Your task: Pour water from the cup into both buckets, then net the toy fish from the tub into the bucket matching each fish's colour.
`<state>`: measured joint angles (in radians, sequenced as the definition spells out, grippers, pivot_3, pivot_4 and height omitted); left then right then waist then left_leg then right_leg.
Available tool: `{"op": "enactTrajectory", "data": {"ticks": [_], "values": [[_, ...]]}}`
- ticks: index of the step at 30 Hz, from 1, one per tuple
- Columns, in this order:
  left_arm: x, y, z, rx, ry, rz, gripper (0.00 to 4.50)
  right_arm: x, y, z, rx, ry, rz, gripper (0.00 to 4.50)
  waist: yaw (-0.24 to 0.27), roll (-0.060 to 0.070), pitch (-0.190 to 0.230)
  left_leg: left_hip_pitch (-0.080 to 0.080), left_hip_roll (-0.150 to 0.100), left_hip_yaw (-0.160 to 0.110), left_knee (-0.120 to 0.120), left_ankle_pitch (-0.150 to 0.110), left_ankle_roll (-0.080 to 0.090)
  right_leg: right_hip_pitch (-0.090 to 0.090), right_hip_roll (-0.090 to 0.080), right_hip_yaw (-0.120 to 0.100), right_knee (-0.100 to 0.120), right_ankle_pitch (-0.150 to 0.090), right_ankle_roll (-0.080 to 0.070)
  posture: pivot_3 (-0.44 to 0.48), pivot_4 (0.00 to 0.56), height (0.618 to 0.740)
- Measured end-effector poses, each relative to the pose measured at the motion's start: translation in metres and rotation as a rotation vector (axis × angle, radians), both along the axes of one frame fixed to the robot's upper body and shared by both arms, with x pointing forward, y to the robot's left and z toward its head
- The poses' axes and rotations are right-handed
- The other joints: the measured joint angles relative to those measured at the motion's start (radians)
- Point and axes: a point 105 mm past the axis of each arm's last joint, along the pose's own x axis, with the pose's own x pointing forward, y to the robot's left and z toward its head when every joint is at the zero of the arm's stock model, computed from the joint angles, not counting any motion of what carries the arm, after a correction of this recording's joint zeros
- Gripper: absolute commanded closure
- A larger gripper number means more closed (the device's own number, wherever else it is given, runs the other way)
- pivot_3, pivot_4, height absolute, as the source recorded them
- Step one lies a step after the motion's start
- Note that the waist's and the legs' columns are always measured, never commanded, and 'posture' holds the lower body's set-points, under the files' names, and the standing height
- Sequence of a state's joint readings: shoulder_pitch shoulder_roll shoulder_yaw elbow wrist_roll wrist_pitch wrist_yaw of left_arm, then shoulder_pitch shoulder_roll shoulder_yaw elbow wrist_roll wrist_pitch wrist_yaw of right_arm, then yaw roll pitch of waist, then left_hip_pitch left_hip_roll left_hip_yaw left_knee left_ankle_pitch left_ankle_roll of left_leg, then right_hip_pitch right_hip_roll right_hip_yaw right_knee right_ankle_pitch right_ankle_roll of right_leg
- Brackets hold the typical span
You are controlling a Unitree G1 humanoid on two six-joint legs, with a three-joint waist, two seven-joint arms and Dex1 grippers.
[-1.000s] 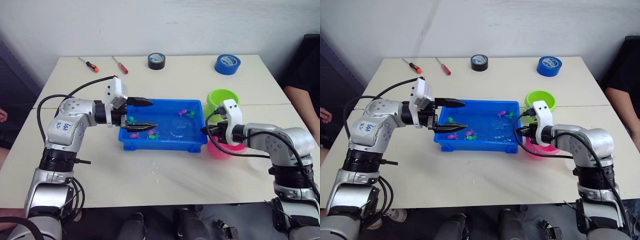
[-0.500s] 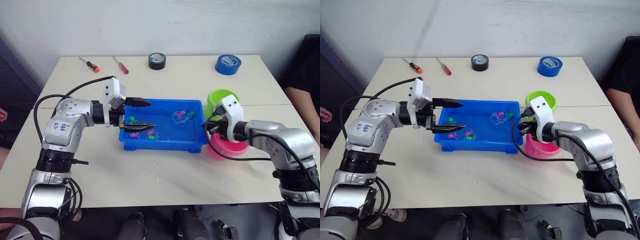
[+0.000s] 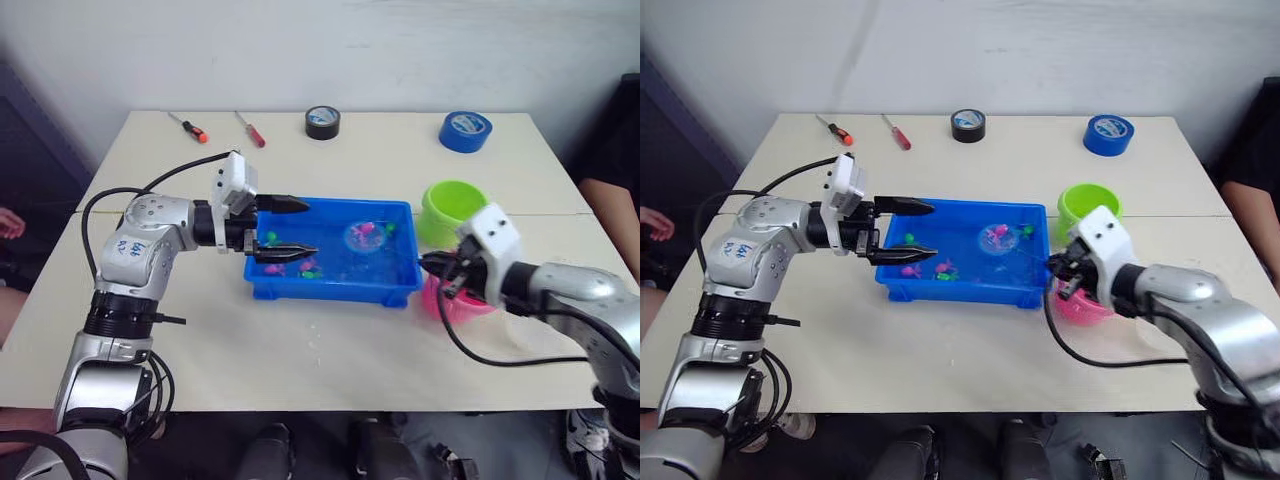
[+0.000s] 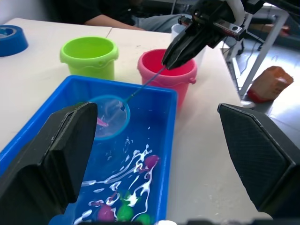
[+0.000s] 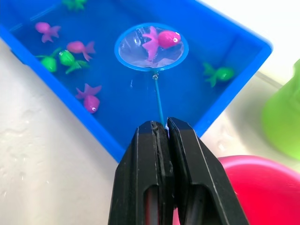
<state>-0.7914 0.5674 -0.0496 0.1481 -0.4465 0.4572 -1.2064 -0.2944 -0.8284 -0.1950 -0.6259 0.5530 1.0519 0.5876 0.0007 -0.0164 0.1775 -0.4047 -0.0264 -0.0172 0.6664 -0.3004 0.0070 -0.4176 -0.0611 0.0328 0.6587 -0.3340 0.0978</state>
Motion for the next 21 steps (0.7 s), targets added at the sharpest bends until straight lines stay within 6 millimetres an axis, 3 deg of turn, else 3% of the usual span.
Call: {"op": "enactTrajectory", "data": {"ticks": [7, 13, 17, 21], "values": [[0.003, -0.010, -0.011, -0.011, 0.060, -0.064, 0.05, -0.036, -0.028, 0.020, 0.001, -0.089, -0.095, 4.50, 0.004, 0.000, 0.000, 0.002, 0.000, 0.000, 0.001, -0.001, 0.002, 0.003, 0.000, 0.000, 0.000, 0.000, 0.000, 0.000, 0.150, 0.736], [0.004, -0.028, -0.013, -0.011, 0.057, -0.150, 0.05, -0.067, -0.062, 0.023, -0.056, -0.107, -0.253, 4.50, 0.012, 0.000, 0.000, 0.003, 0.000, 0.000, 0.001, -0.002, 0.004, 0.004, 0.001, 0.000, 0.000, 0.000, 0.000, 0.000, 0.150, 0.736], [0.006, -0.039, -0.013, -0.004, 0.037, -0.196, 0.05, -0.086, -0.082, 0.014, -0.091, -0.072, -0.351, 4.50, 0.021, 0.000, 0.000, 0.004, 0.000, 0.001, 0.001, -0.002, 0.004, 0.005, 0.001, 0.001, 0.000, 0.000, 0.000, 0.000, 0.150, 0.736], [0.010, -0.046, -0.010, -0.017, 0.041, -0.213, 0.05, -0.097, -0.093, 0.007, -0.247, -0.095, -0.375, 4.50, 0.023, 0.000, 0.000, 0.006, -0.001, 0.001, 0.001, -0.001, 0.005, 0.006, 0.001, 0.001, -0.002, 0.000, 0.001, 0.000, 0.150, 0.736]]}}
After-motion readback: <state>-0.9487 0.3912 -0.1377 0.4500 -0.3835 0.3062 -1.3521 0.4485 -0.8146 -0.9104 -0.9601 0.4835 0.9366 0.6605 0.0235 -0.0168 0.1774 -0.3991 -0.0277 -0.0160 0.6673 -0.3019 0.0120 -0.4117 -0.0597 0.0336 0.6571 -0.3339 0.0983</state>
